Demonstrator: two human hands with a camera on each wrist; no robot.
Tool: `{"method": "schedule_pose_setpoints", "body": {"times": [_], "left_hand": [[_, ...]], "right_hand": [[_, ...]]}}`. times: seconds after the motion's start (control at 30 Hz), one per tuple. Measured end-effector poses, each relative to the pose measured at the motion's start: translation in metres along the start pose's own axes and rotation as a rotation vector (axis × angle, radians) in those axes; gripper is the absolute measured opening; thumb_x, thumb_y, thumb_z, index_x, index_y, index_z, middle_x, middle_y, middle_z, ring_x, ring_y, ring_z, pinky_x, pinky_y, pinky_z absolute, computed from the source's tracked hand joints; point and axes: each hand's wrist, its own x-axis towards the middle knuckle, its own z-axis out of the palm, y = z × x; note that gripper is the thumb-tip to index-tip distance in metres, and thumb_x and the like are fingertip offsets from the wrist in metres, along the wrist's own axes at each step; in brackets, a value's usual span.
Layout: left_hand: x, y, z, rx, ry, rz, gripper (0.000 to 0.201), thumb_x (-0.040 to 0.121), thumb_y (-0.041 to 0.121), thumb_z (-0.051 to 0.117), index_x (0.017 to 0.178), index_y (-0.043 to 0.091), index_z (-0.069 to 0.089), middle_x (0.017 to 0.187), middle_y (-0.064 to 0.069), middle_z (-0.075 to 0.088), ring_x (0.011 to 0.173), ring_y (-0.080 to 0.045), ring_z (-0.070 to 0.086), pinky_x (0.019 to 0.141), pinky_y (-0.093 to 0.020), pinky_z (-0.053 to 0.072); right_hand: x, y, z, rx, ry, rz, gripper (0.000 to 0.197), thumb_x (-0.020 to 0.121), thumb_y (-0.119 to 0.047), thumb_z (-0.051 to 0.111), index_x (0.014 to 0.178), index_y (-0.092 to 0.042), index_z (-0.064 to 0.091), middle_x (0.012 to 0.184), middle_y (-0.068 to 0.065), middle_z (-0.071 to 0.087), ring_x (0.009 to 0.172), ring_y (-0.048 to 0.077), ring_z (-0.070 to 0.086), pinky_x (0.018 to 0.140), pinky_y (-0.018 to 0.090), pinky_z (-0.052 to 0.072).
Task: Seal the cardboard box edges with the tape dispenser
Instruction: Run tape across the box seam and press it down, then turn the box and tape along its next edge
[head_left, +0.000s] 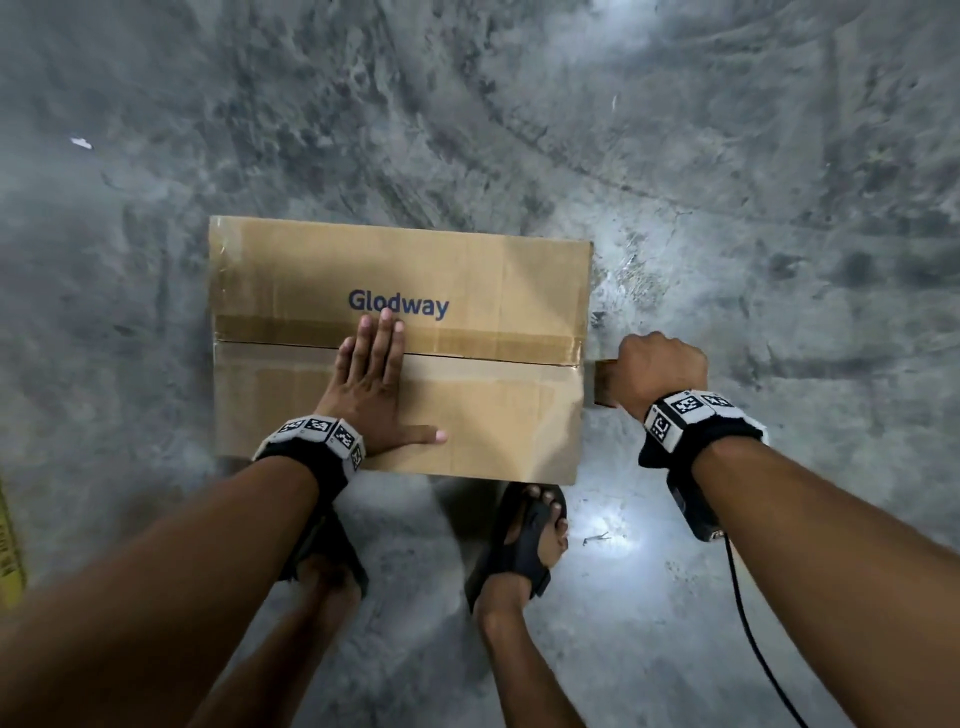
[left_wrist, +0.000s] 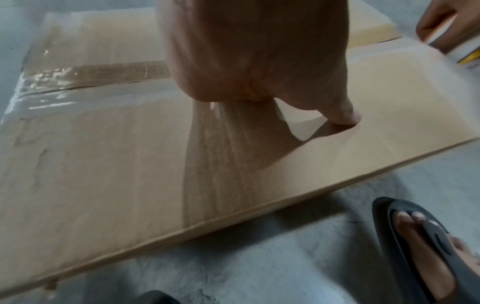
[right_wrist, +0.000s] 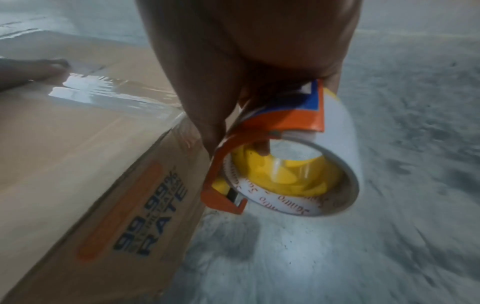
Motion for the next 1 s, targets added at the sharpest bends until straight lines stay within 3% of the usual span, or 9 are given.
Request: {"method": "schedule_pose_setpoints", "body": {"times": [0.17,0.37,0.43,0.5,0.57,0.63,0.73,0.87,1.0], "left_hand": [[-0.007,0.007,-0.016,-0.014,0.019,0.007,0.143,0.057,0.095,0.049,0.155,0.004,-0.003,0.166,-0.013,-0.009,0.153,-0.033,-0.01,0.123,-0.05,0.001],[-0.012,0.021,-0.064,-0.197,0.084,0.15,0.098,0.081,0.079,0.037,0.151,0.011,0.024,0.163,-0.015,0.016,0.148,-0.032,0.019,0.12,-0.049,0.023],[-0.013,0.035,-0.081,-0.231,0.11,0.292,0.081,0.089,0.071,0.033,0.144,0.012,0.038,0.154,-0.013,0.035,0.141,-0.031,0.033,0.114,-0.049,0.032],[-0.013,0.05,-0.097,-0.366,0.041,0.338,0.06,0.095,0.061,0.037,0.125,0.013,0.057,0.131,-0.01,0.059,0.12,-0.027,0.055,0.102,-0.043,0.044],[-0.007,0.064,-0.106,-0.582,-0.084,0.246,0.052,0.094,0.06,0.04,0.094,0.015,0.067,0.101,-0.007,0.072,0.094,-0.026,0.066,0.09,-0.041,0.051],[0.0,0.071,-0.112,-0.788,-0.176,0.12,0.069,0.084,0.073,0.04,0.084,0.01,0.068,0.085,-0.004,0.073,0.081,-0.025,0.066,0.086,-0.038,0.052],[0.006,0.085,-0.127,-1.061,-0.304,-0.04,0.08,0.082,0.078,0.043,0.099,0.004,0.071,0.09,-0.007,0.071,0.079,-0.021,0.062,0.089,-0.036,0.05],[0.011,0.099,-0.141,-1.207,-0.451,-0.183,0.081,0.094,0.07,0.027,0.107,0.001,0.069,0.093,-0.011,0.072,0.08,-0.021,0.066,0.073,-0.03,0.054],[0.028,0.1,-0.138,-1.204,-0.578,-0.205,0.074,0.094,0.066,0.039,0.11,0.0,0.067,0.098,-0.012,0.071,0.088,-0.023,0.066,0.092,-0.038,0.053]], "right_hand": [[-0.029,0.011,0.009,0.172,0.069,0.191,0.046,0.092,-0.048,0.058,0.106,-0.005,0.067,0.109,0.02,0.069,0.098,0.04,0.067,0.072,0.038,0.045],[-0.078,0.022,-0.013,0.383,0.198,0.366,0.054,0.087,-0.057,0.06,0.103,-0.007,0.068,0.104,0.024,0.07,0.096,0.041,0.067,0.077,0.04,0.049],[-0.094,0.012,-0.021,0.467,0.232,0.354,0.055,0.084,-0.064,0.06,0.097,-0.011,0.07,0.1,0.021,0.071,0.093,0.039,0.067,0.075,0.039,0.05],[-0.108,-0.003,-0.029,0.54,0.257,0.314,0.056,0.082,-0.067,0.061,0.092,-0.013,0.071,0.095,0.017,0.073,0.091,0.037,0.067,0.07,0.037,0.047],[-0.119,-0.019,-0.037,0.593,0.274,0.269,0.055,0.08,-0.07,0.061,0.087,-0.016,0.071,0.089,0.015,0.073,0.088,0.036,0.067,0.065,0.034,0.044],[-0.128,-0.034,-0.043,0.656,0.296,0.245,0.056,0.077,-0.073,0.061,0.082,-0.018,0.07,0.082,0.012,0.073,0.083,0.035,0.067,0.062,0.032,0.044],[-0.133,-0.049,-0.043,0.728,0.344,0.231,0.055,0.076,-0.074,0.061,0.068,-0.02,0.061,0.073,0.008,0.07,0.076,0.033,0.065,0.058,0.032,0.042],[-0.133,-0.057,-0.035,0.805,0.398,0.253,0.056,0.074,-0.074,0.064,0.061,-0.021,0.053,0.063,0.005,0.061,0.07,0.032,0.064,0.056,0.032,0.043],[-0.13,-0.058,-0.021,0.962,0.444,0.285,0.054,0.072,-0.071,0.067,0.067,-0.017,0.067,0.063,0.004,0.067,0.064,0.026,0.064,0.058,0.037,0.052]]}}
